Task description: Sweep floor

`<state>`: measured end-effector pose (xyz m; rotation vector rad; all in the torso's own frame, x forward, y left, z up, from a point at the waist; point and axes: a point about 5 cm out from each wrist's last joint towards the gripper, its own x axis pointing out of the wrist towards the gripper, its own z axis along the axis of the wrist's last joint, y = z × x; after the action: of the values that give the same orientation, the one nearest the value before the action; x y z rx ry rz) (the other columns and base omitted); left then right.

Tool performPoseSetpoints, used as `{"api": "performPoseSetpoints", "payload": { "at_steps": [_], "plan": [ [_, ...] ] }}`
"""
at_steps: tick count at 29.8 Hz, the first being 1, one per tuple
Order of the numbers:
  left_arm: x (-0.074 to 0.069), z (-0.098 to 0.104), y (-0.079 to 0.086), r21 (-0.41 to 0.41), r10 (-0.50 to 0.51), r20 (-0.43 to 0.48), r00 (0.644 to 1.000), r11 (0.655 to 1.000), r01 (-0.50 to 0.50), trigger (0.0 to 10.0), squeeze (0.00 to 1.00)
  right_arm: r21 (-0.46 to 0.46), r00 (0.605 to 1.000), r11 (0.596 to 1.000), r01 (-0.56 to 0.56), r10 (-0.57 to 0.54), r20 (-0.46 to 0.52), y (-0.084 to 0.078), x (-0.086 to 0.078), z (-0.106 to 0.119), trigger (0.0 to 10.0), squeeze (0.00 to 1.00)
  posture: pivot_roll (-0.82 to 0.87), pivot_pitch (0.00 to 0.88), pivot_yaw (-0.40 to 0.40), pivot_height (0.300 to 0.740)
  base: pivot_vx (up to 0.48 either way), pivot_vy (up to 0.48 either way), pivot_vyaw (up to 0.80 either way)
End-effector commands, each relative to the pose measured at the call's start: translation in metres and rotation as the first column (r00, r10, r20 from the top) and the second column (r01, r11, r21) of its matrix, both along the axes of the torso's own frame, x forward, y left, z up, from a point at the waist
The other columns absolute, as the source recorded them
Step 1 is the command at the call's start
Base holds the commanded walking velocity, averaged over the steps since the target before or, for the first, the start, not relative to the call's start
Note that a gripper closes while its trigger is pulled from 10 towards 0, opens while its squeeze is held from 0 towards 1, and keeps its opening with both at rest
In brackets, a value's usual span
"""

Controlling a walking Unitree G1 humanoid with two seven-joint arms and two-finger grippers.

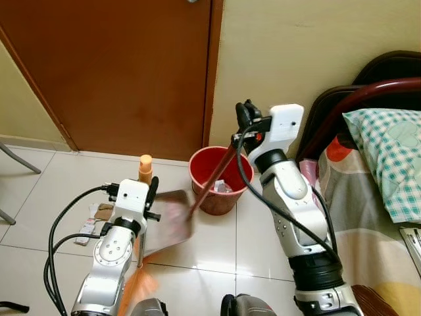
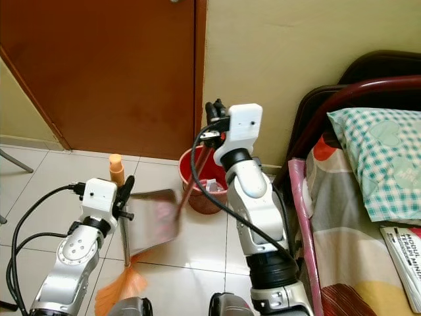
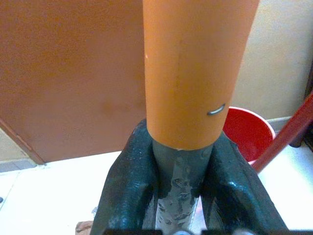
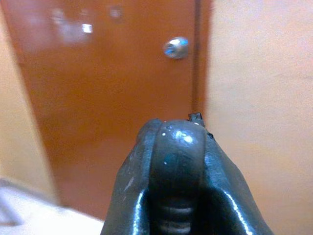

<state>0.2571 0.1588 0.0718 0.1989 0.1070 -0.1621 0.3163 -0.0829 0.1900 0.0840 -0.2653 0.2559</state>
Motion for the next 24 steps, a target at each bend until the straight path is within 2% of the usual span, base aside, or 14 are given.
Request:
{"api": "performPoseSetpoints", "payload": {
  "at_steps": [1,5,7,14,15,18,20,22,24],
  "plan": [
    [-0.003,-0.006,0.0,-0.007,-0.001,-0.036,0.999,1.0,0.0,10.0,0.0,0.003,0.997,0.998,0.057,-0.057,0.053,-0.006,0.003,0.01,10.0,0.0,-0.01,0.094,-0.052,0.74,0.0,0.0,0.0],
    [-0.002,-0.006,0.0,-0.006,0.003,-0.035,0.999,1.0,-0.003,10.0,0.0,-0.016,0.985,0.987,0.162,-0.16,0.066,-0.018,0.009,0.01,10.0,0.0,-0.01,0.094,-0.052,0.74,0.0,0.0,0.0],
    [-0.002,-0.006,0.0,-0.005,0.004,-0.035,0.999,1.0,-0.004,10.0,0.0,-0.019,0.983,0.984,0.175,-0.173,0.066,-0.02,0.01,0.008,10.0,0.0,-0.01,0.094,-0.052,0.74,0.0,0.0,0.0],
    [-0.004,-0.006,0.0,-0.005,0.001,-0.038,0.999,1.0,-0.002,10.0,0.0,-0.048,0.997,0.996,0.079,-0.079,-0.01,-0.024,0.003,-0.012,10.0,0.0,-0.01,0.1,-0.052,0.74,0.0,0.0,0.0],
    [-0.004,-0.006,0.0,-0.005,0.002,-0.039,0.999,1.0,-0.002,10.0,0.0,-0.098,0.996,0.992,0.079,-0.083,-0.038,-0.029,0.0,-0.022,10.0,0.0,-0.01,0.1,-0.052,0.74,0.0,0.0,0.0],
    [-0.006,-0.007,0.002,-0.004,0.003,-0.045,0.999,1.0,-0.003,10.0,0.0,-0.132,0.989,0.986,0.106,-0.119,-0.088,-0.042,-0.007,-0.038,10.0,0.0,-0.01,0.102,-0.053,0.74,0.0,0.0,0.0],
    [-0.007,-0.008,0.003,-0.003,0.002,-0.049,0.999,1.0,-0.003,10.0,0.0,-0.13,0.984,0.984,0.125,-0.14,-0.112,-0.05,-0.01,-0.045,10.0,0.0,-0.01,0.103,-0.054,0.74,0.0,0.0,0.0],
    [-0.009,-0.008,0.004,0.0,0.001,-0.05,0.999,1.0,-0.001,10.0,0.0,-0.128,0.964,0.975,0.184,-0.204,-0.168,-0.071,-0.02,-0.064,10.0,0.0,-0.01,0.106,-0.053,0.74,0.0,0.0,0.0],
    [-0.009,-0.007,0.005,0.001,0.002,-0.049,0.999,1.0,-0.002,10.0,0.0,-0.127,0.954,0.97,0.209,-0.23,-0.191,-0.077,-0.023,-0.07,10.0,0.0,-0.01,0.106,-0.053,0.74,0.0,0.0,0.0]
  ]
}}
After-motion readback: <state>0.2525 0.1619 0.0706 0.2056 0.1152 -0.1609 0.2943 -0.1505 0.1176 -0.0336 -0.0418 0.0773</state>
